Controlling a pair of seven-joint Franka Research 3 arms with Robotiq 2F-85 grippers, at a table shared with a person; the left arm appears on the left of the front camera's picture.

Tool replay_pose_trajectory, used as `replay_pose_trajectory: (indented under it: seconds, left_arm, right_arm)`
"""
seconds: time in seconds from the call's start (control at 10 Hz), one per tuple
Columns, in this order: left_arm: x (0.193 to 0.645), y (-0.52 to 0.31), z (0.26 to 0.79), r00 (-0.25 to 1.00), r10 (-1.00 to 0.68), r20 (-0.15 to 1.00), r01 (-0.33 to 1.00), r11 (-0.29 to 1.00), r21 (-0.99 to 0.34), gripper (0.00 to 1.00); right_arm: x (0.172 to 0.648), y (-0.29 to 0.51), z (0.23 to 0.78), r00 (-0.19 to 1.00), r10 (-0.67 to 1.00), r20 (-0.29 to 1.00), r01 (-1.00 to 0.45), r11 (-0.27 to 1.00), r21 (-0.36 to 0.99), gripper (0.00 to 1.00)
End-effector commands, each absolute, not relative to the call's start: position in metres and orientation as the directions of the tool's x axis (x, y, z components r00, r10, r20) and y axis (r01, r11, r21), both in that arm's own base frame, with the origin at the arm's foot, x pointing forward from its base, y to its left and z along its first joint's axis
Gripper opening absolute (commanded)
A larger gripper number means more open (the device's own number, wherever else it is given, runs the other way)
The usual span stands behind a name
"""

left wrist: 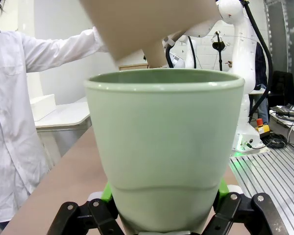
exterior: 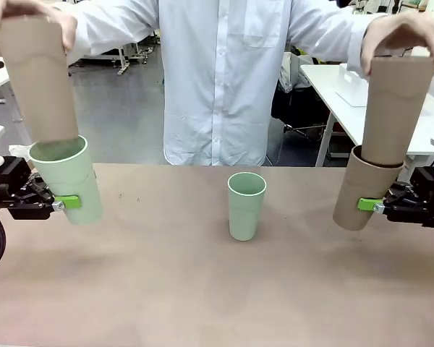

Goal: Stack the cups and store them in the basket.
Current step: Place the stack of Reusable plastic cups into the Pantry Basket.

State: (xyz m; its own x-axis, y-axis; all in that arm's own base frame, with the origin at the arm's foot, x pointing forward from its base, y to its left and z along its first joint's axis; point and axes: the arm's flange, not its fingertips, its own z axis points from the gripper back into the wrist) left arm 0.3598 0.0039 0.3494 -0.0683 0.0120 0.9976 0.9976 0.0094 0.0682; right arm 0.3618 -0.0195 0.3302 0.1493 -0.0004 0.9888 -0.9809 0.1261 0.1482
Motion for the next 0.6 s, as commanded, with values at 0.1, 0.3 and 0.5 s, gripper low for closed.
replay_pose_trajectory:
  seconds: [0.1, 0.3, 0.5]
  left_arm:
    - [0.3592, 0.0039, 0.351, -0.07, 0.012, 0.997, 0.998, 0.008, 0.07, 0.85]
    - [0.3592, 0.0039, 0.351, -0.07, 0.012, 0.997, 0.998, 0.008, 0.07, 0.85]
    - [0.3592, 0.0039, 0.351, -0.07, 0.012, 0.997, 0.998, 0.008, 0.07, 0.85]
  right_arm:
    - [0.3654, -0.016, 0.3327, 0.14, -0.009, 0.99, -0.98, 0.143, 0.14, 0.86]
    - [0.3654, -0.016, 0.3327, 0.14, -0.009, 0.99, -0.98, 0.143, 0.14, 0.86]
    - [0.3654, -0.016, 0.3327, 0.14, -0.009, 0.99, -0.98, 0.143, 0.14, 0.86]
